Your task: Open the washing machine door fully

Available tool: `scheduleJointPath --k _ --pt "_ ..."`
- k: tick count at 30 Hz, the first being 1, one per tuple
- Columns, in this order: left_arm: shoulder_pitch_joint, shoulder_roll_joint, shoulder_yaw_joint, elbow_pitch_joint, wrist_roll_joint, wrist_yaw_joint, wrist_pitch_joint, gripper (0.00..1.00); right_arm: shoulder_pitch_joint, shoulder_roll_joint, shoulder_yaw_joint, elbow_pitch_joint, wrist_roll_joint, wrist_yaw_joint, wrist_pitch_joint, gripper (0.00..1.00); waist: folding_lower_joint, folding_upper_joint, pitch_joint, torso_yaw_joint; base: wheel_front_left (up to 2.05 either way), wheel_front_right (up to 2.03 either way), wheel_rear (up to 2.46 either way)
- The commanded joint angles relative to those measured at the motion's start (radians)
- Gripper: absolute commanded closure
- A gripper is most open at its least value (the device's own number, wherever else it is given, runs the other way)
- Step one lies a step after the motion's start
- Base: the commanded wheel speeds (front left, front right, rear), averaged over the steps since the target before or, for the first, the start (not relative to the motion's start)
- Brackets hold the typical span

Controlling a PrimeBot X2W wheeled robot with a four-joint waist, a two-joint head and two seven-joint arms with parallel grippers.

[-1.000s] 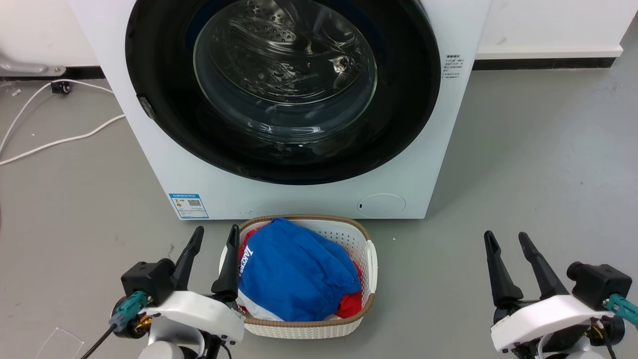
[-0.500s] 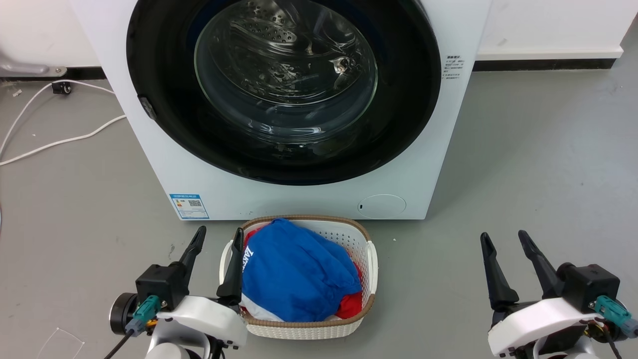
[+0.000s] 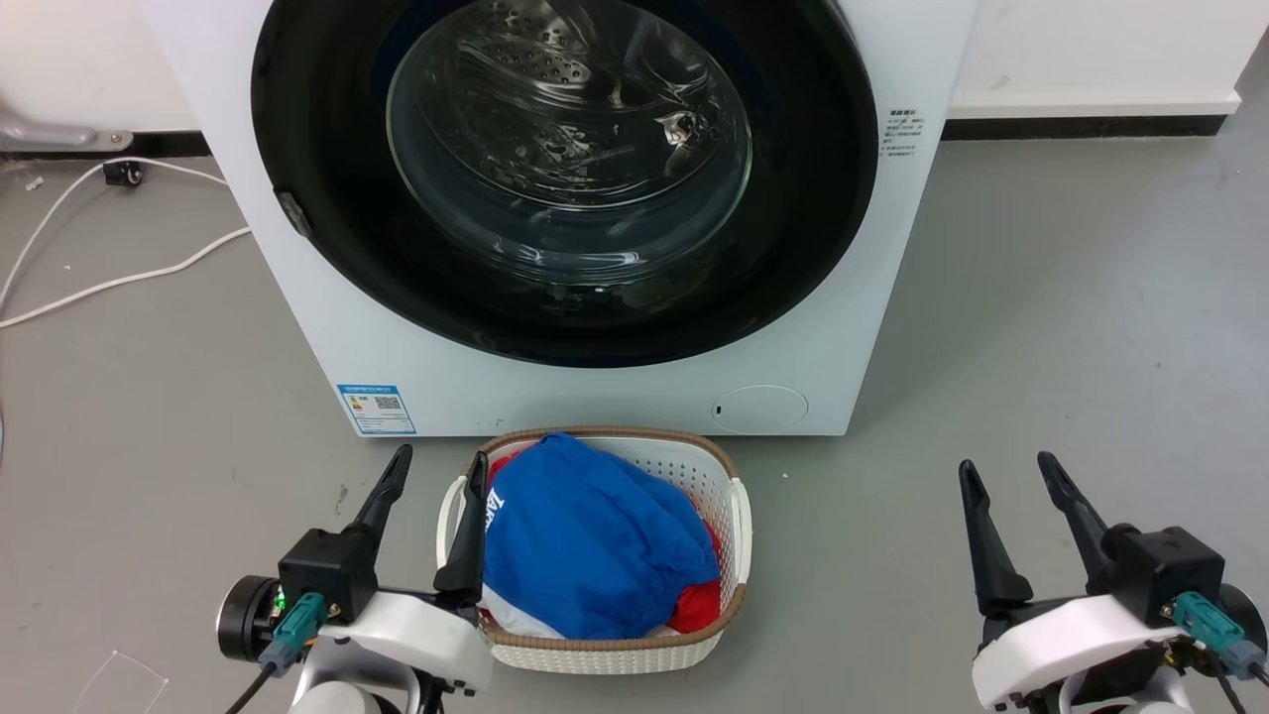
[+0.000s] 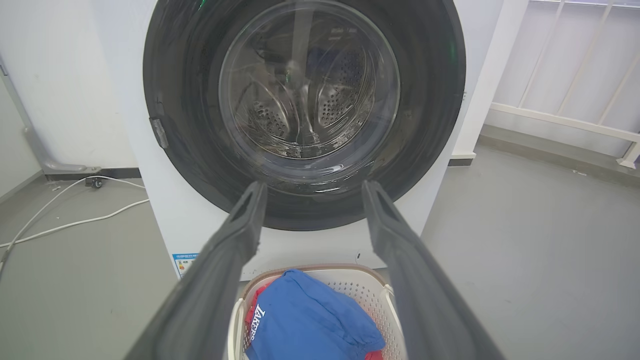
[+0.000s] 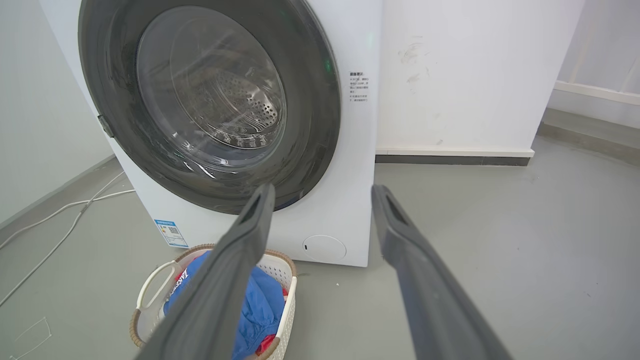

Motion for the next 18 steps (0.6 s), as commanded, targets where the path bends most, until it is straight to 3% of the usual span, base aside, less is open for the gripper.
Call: scheduleJointPath --k 1,18 --pt "-0.002 -0.004 0.001 -0.003 0.011 -0.002 -0.007 0.00 0.008 0.004 -0.001 -0.007 -0.016 0.002 -0.010 0.00 0.0000 0.0000 0.000 0.000 0.00 0.00 0.00" --pt "0.005 -0.040 0.050 0.019 0.108 -0.044 -0.037 0.00 0.006 0.006 0.010 0.010 -0.034 0.001 -0.042 0.00 0.0000 0.0000 0.004 0.003 0.00 0.00 0.00"
